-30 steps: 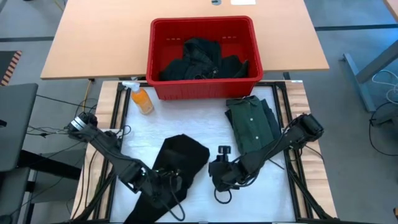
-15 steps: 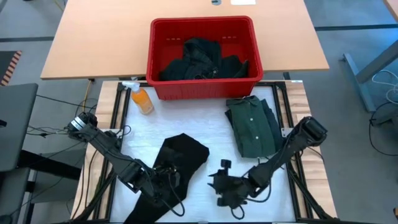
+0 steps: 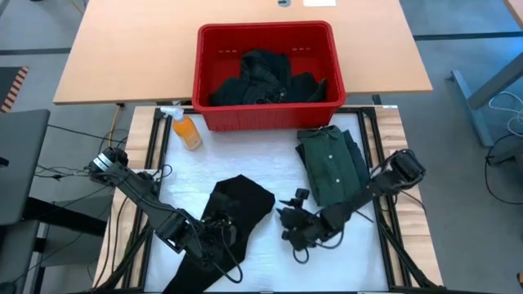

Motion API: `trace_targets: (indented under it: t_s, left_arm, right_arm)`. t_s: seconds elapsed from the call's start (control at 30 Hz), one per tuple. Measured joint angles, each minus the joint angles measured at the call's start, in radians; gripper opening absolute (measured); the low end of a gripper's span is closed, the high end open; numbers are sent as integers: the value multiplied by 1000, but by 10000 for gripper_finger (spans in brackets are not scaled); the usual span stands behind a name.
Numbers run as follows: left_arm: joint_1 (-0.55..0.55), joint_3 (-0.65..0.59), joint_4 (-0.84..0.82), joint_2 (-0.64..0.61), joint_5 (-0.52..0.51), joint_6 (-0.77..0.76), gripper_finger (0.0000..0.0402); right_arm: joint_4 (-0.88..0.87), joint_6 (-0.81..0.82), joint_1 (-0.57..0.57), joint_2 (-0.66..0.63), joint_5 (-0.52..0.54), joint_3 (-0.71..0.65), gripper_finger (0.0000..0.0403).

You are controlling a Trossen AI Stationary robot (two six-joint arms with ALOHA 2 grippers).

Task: Fold laundry
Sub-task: Fold the black shirt

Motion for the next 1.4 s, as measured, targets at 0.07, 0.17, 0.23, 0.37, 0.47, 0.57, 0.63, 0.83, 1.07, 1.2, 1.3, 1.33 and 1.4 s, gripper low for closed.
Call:
trace_targets:
  t_s: [0.07,0.17,0.23,0.37,0.47,0.57,0.63,0.83,1.07,1.2,1.3,1.33,1.4]
  left_arm:
    - [0,0,0,0,0,7,0]
    - [0,0,0,-5,-16,16,0]
    - [0,2,-1,-18,-25,15,0]
    - [0,10,-5,-50,-47,16,0]
    - [-4,10,-5,-76,-54,16,0]
    - [-11,11,-1,-104,-85,26,0]
    - [-13,11,26,-121,-102,48,0]
    - [-36,11,66,-190,-161,84,0]
    - [-149,94,161,-313,-353,196,0]
    - [-196,144,366,-351,-396,427,0]
    - [-197,159,564,-361,-391,630,0]
    - [-197,161,627,-361,-390,691,0]
    - [-197,162,734,-360,-385,804,0]
  right_arm:
    - [28,-18,-32,2,-12,-26,167]
    - [106,5,-94,7,-128,-49,166]
    - [187,13,-133,8,-214,-75,167]
    - [355,11,-199,8,-291,-131,171]
    - [402,24,-235,9,-289,-158,172]
    - [542,-25,-269,36,-290,-168,167]
    - [702,-122,-285,59,-338,-167,154]
    - [758,-293,-316,15,-547,-88,28]
    - [209,-463,-256,-307,-595,85,19]
    - [-142,-549,-198,-450,-570,306,18]
    - [-320,-603,-163,-493,-529,512,18]
    - [-375,-622,-151,-493,-506,584,18]
    - [-467,-654,-140,-476,-475,719,18]
